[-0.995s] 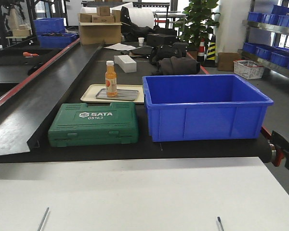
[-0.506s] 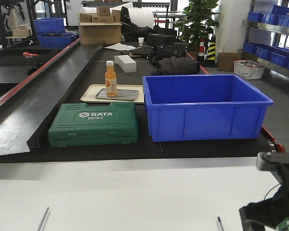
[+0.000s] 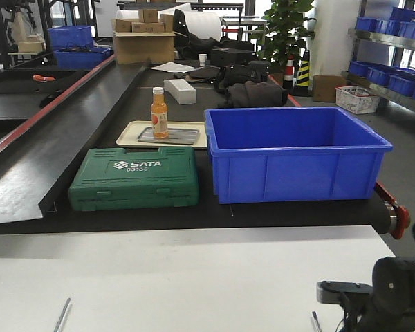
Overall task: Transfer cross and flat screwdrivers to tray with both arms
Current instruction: 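Lower the right gripper onto the green-handled screwdriver and close it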
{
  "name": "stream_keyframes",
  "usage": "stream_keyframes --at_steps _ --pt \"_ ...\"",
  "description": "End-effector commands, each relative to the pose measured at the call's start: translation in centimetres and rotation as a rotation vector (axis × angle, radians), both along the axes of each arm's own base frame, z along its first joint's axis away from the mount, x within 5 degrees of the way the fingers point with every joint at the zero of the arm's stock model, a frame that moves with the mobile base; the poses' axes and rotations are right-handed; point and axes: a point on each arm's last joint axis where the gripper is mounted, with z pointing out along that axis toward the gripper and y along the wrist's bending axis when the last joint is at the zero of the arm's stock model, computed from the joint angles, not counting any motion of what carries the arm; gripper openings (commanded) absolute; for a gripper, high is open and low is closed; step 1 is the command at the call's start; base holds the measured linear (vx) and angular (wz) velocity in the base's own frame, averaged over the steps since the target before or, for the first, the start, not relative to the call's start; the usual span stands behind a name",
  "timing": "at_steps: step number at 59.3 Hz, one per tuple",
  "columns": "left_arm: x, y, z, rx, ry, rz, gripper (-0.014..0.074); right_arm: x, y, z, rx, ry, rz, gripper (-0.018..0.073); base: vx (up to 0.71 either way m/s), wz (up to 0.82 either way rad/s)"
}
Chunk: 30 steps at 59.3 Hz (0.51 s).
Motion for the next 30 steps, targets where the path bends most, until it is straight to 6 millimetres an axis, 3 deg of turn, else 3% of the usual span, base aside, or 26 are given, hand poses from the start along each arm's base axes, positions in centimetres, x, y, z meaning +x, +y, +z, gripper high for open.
stream_keyframes --at_steps 1,19,30 --pt "0.1 0.0 1.9 -0.019 -0.106 0.004 0.0451 0.9 0.3 1.1 -0.016 -0.089 -0.015 0.0431 0.0 0.0" --pt "-0.1 0.0 1.6 -0.018 -0.067 0.004 0.0451 2.3 0.4 0.8 -0.017 -0.118 -0.027 0.0431 0.0 0.0" --pt "0.0 0.0 1.6 -0.018 -0.068 0.004 0.0451 2.7 0.5 -0.7 -0.031 -0.041 -0.024 0.0431 0.0 0.0"
